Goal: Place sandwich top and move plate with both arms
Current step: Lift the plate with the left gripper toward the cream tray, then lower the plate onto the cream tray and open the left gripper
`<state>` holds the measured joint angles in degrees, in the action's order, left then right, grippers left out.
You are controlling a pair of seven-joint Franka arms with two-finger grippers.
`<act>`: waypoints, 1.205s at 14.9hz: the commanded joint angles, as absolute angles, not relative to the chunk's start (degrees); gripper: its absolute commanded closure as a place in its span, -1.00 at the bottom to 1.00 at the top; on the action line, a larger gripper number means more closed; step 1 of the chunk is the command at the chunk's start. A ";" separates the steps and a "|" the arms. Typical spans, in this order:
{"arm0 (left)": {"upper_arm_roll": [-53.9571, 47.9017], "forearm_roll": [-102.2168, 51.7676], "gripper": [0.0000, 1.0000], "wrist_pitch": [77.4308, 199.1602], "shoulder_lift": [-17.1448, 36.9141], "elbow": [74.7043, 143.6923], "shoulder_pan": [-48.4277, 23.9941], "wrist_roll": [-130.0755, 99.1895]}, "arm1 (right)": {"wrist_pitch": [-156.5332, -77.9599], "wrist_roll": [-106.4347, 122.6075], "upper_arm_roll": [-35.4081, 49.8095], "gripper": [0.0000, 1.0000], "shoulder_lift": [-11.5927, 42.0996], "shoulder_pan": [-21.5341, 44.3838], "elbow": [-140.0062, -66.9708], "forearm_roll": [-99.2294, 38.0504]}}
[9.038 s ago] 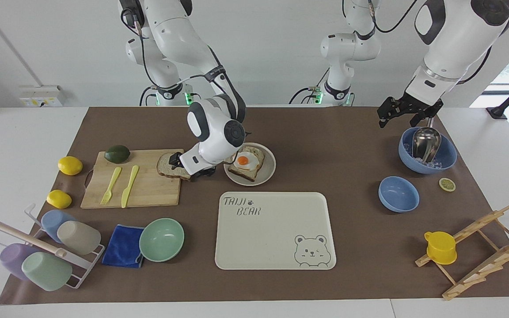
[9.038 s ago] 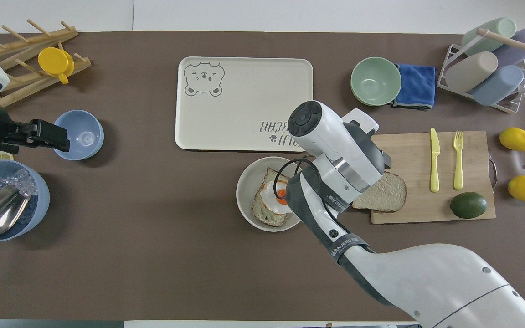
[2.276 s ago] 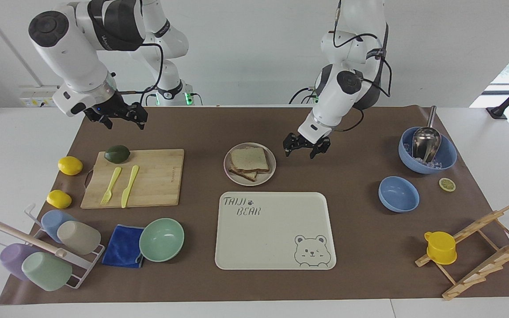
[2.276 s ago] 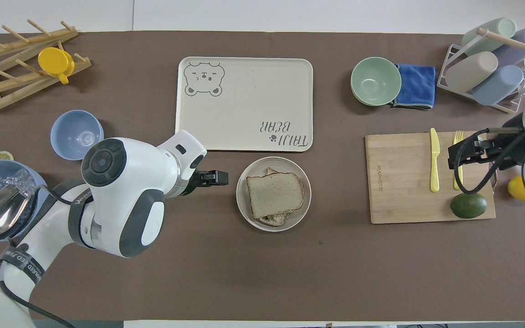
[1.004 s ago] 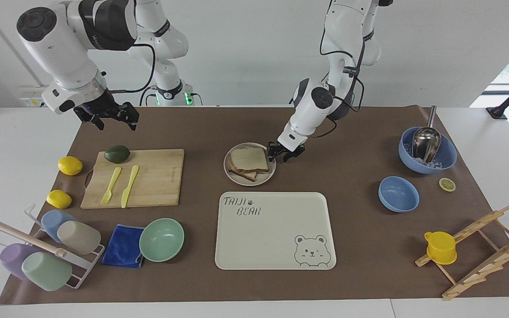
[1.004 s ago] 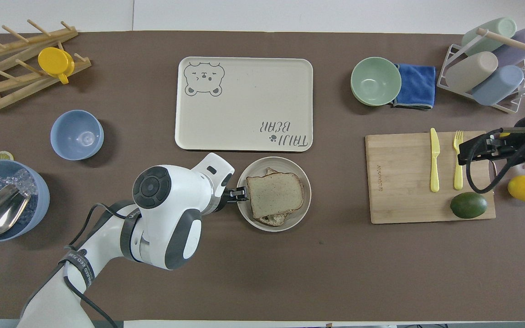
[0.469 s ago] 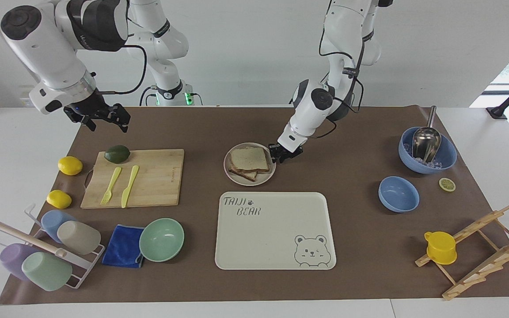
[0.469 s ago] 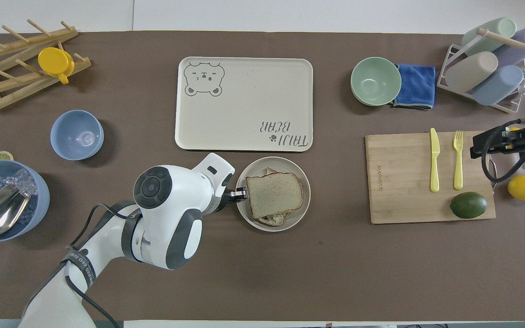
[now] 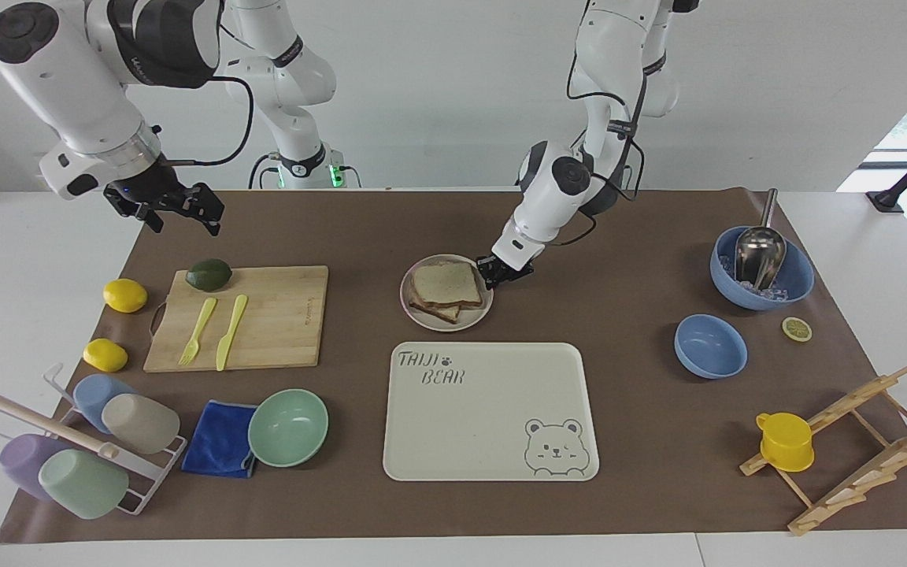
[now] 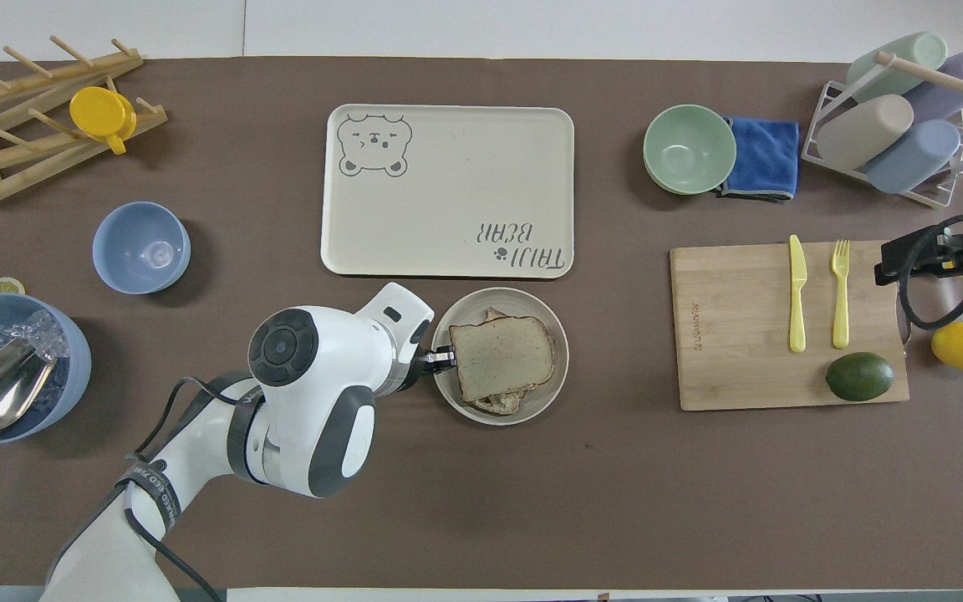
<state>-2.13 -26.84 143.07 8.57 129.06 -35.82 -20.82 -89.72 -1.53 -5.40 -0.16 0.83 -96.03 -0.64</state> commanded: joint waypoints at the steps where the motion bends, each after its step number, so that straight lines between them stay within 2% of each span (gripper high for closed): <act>1: -1.32 -28.04 1.00 143.88 8.88 129.20 -36.30 -21.09 | -89.29 -0.35 -5.54 -1.00 0.62 -0.09 -94.57 -1.58; 4: -1.23 -28.30 1.00 139.77 7.91 126.84 -34.64 -21.27 | -89.30 -0.53 -5.71 -1.00 0.44 0.00 -94.39 -1.23; 10: -0.79 -28.04 1.00 117.88 9.13 107.17 -23.66 -21.27 | -88.59 -0.44 -5.63 -1.00 -0.18 0.44 -95.19 -1.32; 14: -0.70 -27.42 1.00 117.34 15.18 96.71 -19.87 -21.36 | -88.59 -0.44 -5.54 -1.00 -0.26 0.62 -95.19 -1.32; 18: 1.04 -27.42 1.00 113.64 27.40 82.03 -18.90 -21.62 | -88.59 -0.44 -5.54 -1.00 -0.26 0.53 -95.19 -1.32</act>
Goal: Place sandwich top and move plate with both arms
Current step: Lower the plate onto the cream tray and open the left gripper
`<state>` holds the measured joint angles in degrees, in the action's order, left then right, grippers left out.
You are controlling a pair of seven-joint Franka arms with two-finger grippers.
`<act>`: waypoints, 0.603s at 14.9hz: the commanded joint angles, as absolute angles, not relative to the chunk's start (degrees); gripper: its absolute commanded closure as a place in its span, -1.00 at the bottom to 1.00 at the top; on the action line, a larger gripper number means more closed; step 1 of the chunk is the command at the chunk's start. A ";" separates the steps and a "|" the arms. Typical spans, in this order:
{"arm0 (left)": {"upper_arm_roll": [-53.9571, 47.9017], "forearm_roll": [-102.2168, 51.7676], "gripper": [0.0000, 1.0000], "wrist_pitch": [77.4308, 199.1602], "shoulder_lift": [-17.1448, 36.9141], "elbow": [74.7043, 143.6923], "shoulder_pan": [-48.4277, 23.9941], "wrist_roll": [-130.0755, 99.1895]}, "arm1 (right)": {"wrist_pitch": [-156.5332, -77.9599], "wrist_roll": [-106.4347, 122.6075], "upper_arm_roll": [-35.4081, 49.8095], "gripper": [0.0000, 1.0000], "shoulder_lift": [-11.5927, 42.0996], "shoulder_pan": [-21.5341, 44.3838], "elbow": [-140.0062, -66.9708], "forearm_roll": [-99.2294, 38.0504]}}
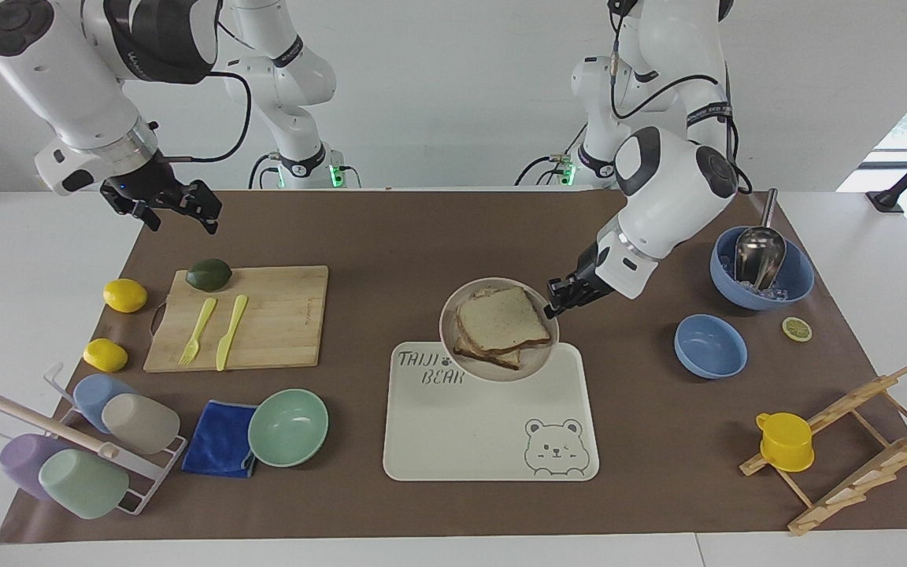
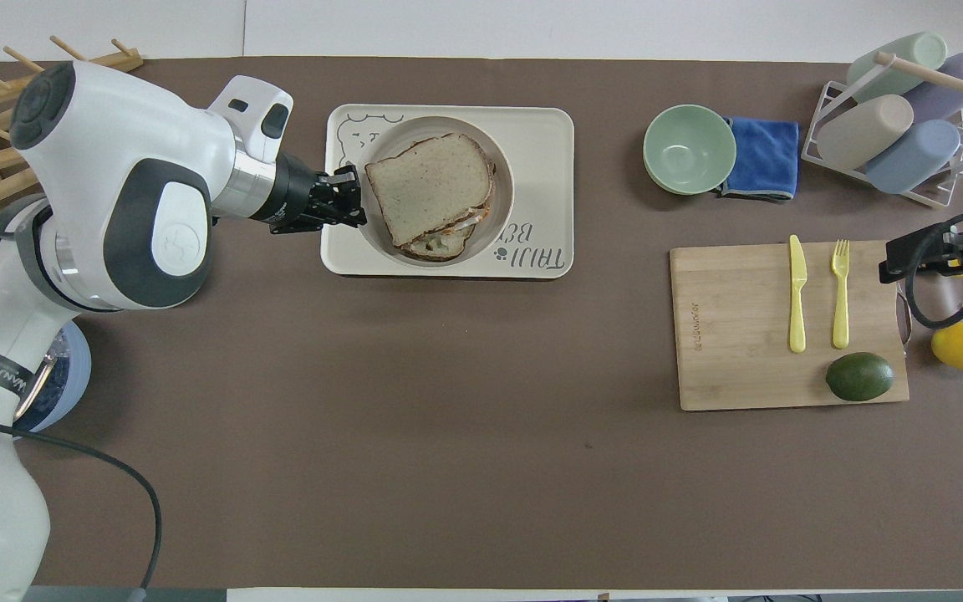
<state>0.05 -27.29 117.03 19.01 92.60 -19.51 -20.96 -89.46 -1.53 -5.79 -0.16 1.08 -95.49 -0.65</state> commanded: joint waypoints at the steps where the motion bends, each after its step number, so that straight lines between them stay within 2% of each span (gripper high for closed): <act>1: 1.66 -27.33 1.00 114.16 29.51 80.96 -18.90 -21.62 | -88.59 -0.44 -5.54 -1.00 -0.26 0.53 -95.27 -1.32; 4: 1.76 -25.85 1.00 119.68 34.53 79.72 -20.38 -21.71 | -88.59 -0.44 -5.54 -1.00 -0.26 0.53 -95.27 -1.32; 9: 1.76 -24.27 1.00 125.23 34.89 82.87 -21.09 -21.62 | -88.59 -0.44 -5.54 -1.00 -0.26 0.62 -95.19 -1.32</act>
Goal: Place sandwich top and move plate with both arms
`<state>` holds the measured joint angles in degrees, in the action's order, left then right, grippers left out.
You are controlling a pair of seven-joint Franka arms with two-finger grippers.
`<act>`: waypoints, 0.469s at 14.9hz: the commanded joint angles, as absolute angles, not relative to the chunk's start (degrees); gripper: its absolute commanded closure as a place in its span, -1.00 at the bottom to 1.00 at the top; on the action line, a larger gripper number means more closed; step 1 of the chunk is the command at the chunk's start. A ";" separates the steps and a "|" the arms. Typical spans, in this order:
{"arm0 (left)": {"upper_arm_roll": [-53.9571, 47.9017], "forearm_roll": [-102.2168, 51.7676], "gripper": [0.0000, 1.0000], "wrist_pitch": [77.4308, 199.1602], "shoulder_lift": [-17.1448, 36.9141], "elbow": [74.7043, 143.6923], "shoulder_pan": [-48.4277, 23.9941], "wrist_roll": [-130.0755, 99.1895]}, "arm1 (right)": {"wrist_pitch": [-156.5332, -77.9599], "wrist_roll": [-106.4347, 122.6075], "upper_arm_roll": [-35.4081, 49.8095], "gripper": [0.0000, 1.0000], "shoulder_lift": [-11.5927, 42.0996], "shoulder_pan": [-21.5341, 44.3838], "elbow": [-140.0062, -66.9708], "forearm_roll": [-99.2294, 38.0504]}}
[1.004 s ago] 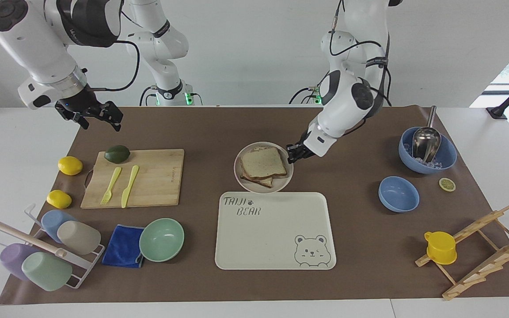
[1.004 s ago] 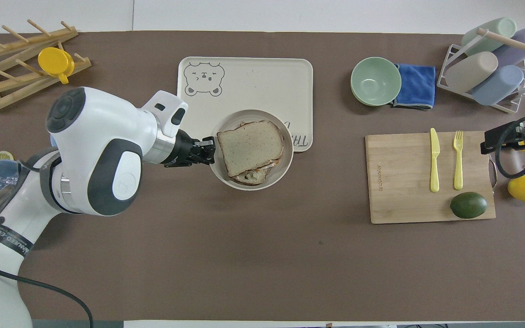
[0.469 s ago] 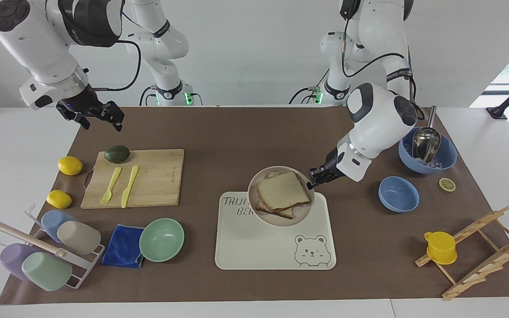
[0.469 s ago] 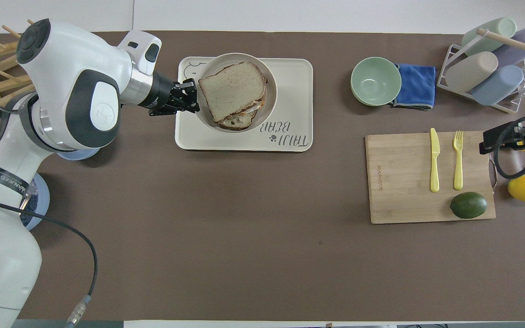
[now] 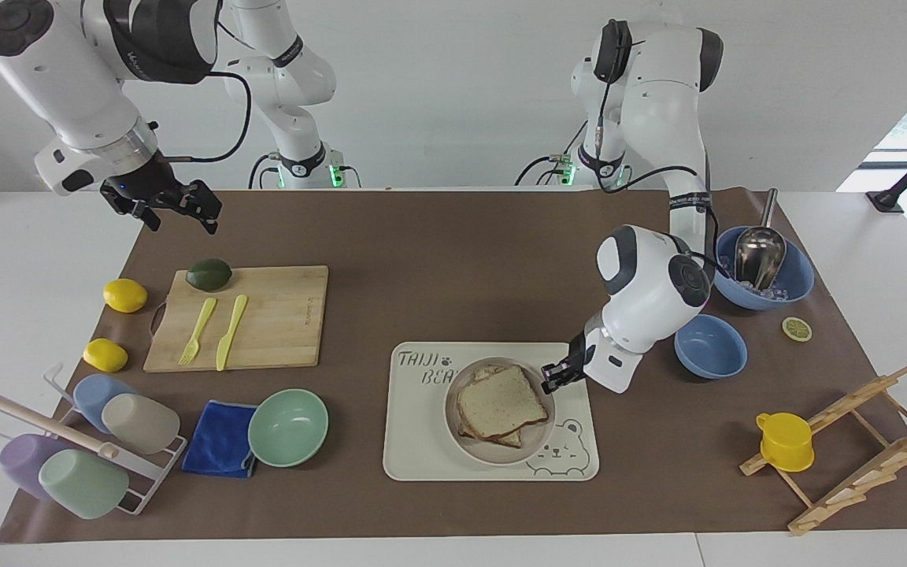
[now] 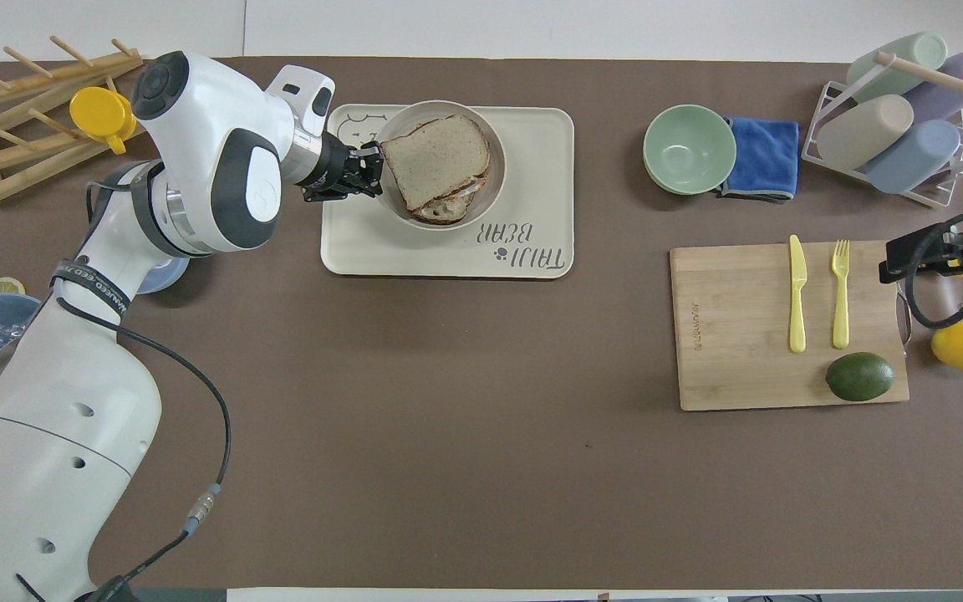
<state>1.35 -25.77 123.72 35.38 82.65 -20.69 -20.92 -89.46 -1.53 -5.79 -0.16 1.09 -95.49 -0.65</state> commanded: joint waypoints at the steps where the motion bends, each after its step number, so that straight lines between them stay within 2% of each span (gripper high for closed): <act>1: 1.76 -24.08 1.00 126.81 34.72 84.10 -21.27 -21.71 | -88.59 -0.44 -5.54 -1.00 -0.26 0.62 -95.19 -1.32; 6: 1.76 -22.24 1.00 129.29 34.01 87.10 -21.80 -21.36 | -88.59 -0.44 -5.54 -1.00 -0.26 0.53 -95.27 -1.32; 7: 1.76 -22.24 0.44 129.29 34.01 87.10 -21.80 -21.18 | -88.59 -0.44 -5.54 -1.00 -0.26 0.53 -95.19 -1.32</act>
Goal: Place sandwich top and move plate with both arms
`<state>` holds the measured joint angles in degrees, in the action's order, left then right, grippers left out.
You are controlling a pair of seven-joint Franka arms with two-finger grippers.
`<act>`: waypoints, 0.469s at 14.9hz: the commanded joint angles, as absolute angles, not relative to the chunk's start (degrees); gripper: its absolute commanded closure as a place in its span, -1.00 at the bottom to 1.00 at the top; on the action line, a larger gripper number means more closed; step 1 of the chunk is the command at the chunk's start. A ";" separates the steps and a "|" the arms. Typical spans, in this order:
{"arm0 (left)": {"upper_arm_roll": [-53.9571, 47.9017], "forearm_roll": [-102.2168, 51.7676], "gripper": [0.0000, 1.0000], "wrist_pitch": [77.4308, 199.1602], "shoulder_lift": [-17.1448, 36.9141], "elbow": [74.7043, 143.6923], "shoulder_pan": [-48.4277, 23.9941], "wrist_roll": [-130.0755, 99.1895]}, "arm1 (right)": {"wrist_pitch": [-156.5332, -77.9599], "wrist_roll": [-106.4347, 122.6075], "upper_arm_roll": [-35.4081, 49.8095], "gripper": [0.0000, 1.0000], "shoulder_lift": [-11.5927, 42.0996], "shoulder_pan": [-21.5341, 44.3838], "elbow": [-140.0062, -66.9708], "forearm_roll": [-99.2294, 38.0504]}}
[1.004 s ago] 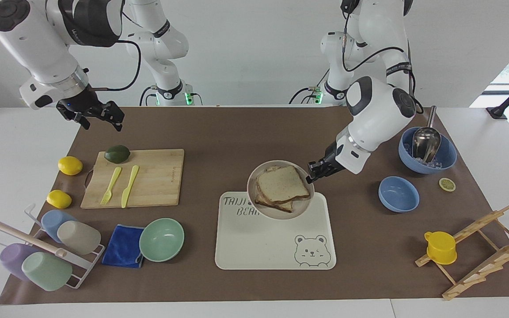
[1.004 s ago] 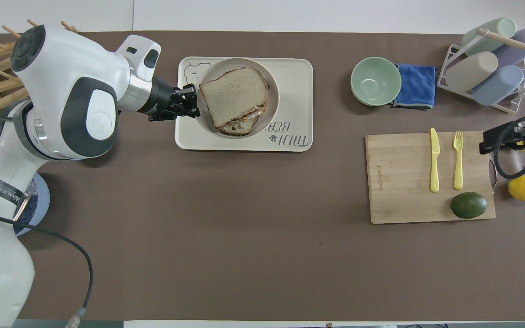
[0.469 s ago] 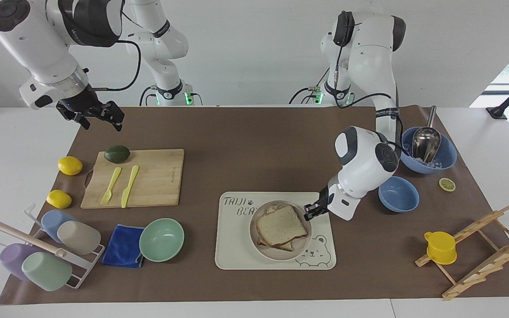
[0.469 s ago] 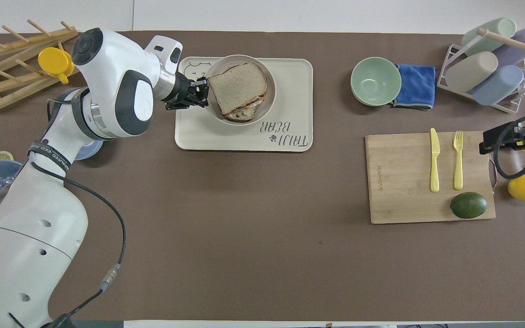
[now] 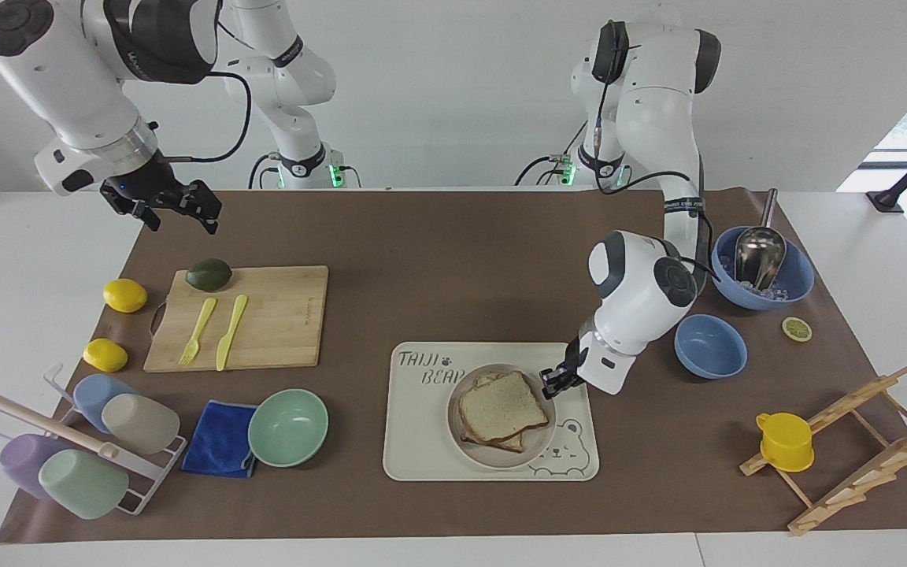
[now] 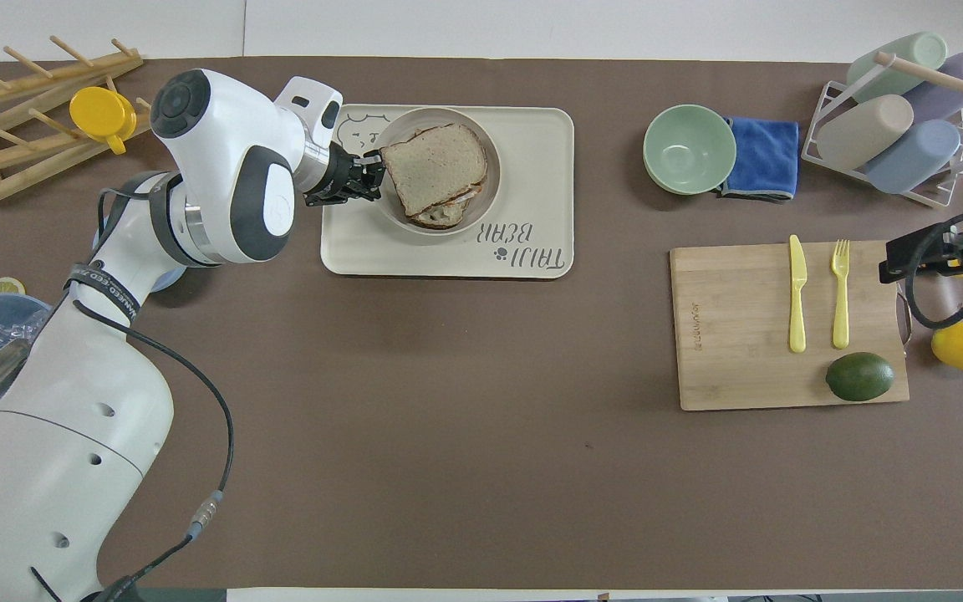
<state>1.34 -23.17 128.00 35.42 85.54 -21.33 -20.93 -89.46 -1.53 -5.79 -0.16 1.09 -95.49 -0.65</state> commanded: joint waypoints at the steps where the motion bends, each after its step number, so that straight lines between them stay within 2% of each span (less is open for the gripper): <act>1: 1.76 -22.24 -0.36 129.29 34.01 87.10 -21.80 -21.27 | -88.59 -0.44 -5.54 -1.00 -0.26 0.53 -95.27 -1.32; 2: 1.76 -22.24 -0.95 129.29 33.93 87.10 -21.97 -21.53 | -88.59 -0.44 -5.54 -1.00 -0.26 0.53 -95.19 -1.32; 3: 1.76 -22.24 -1.00 128.94 33.93 87.10 -21.97 -21.62 | -88.59 -0.44 -5.54 -1.00 -0.26 0.53 -95.19 -1.32; 7: 4.20 -21.53 -1.00 125.79 31.83 86.84 -21.09 -21.45 | -88.59 -0.44 -5.54 -1.00 -0.26 0.53 -95.19 -1.32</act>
